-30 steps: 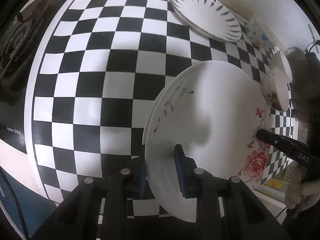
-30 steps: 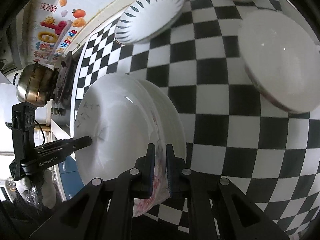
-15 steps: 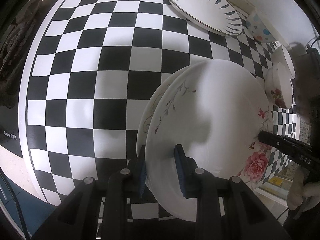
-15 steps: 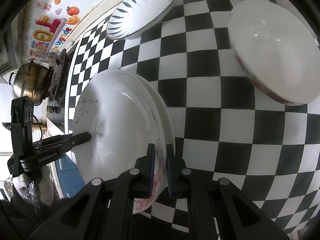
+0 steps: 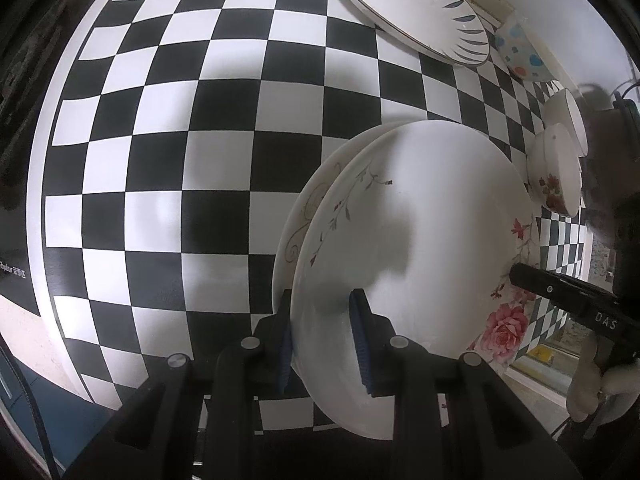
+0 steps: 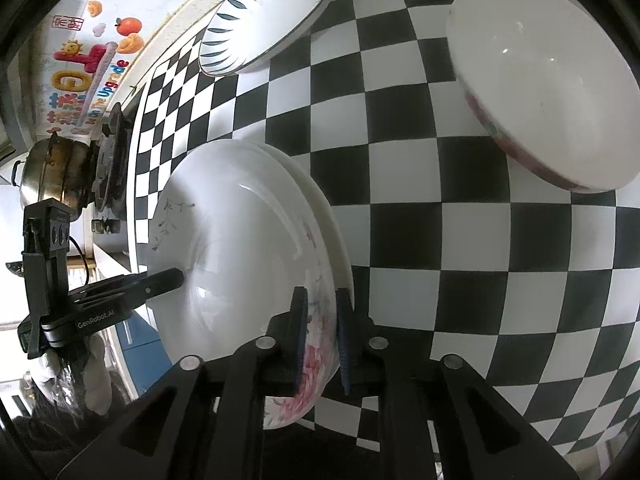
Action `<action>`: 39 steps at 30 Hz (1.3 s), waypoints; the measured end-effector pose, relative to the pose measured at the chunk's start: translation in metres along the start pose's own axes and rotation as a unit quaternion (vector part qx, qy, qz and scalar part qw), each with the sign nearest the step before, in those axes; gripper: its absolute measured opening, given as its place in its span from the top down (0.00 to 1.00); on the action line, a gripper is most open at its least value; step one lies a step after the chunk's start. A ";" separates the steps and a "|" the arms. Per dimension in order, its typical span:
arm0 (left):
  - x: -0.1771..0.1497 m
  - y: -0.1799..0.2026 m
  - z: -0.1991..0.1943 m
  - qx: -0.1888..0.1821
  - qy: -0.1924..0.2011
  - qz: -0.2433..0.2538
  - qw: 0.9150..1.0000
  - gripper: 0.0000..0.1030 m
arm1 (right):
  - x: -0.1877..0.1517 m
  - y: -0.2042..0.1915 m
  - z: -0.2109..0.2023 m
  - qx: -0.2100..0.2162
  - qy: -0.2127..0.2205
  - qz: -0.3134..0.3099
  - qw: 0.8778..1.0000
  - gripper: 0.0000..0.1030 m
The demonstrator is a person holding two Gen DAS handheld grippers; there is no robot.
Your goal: Organize plates and bowls
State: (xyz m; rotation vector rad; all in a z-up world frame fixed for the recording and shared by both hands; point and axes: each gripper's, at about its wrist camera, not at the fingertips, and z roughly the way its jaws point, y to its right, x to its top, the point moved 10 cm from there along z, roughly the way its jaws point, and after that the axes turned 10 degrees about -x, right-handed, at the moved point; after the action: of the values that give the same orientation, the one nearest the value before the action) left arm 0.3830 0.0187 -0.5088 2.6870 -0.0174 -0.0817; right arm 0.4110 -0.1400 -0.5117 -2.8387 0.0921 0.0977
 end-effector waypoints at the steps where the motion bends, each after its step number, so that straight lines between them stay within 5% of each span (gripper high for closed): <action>1: 0.000 -0.001 0.000 -0.002 -0.003 -0.002 1.000 0.76 | 0.000 -0.002 0.001 -0.001 -0.005 0.000 1.000 0.78; 14: -0.002 0.001 0.003 -0.015 -0.036 -0.020 0.999 0.77 | -0.005 -0.003 0.005 -0.030 -0.067 0.021 0.997 0.77; 25: -0.001 0.000 0.005 -0.017 -0.058 -0.044 0.997 0.77 | -0.011 0.005 0.006 0.001 -0.110 0.060 0.992 0.77; 39: 0.001 0.012 0.000 0.067 -0.060 0.017 0.996 0.77 | -0.018 0.005 0.008 -0.039 -0.125 0.050 0.990 0.75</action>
State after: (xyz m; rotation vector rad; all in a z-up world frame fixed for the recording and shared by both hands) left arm 0.3836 0.0079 -0.5038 2.8115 -0.1095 -0.2392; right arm 0.3926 -0.1419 -0.5194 -2.8723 0.1810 0.4870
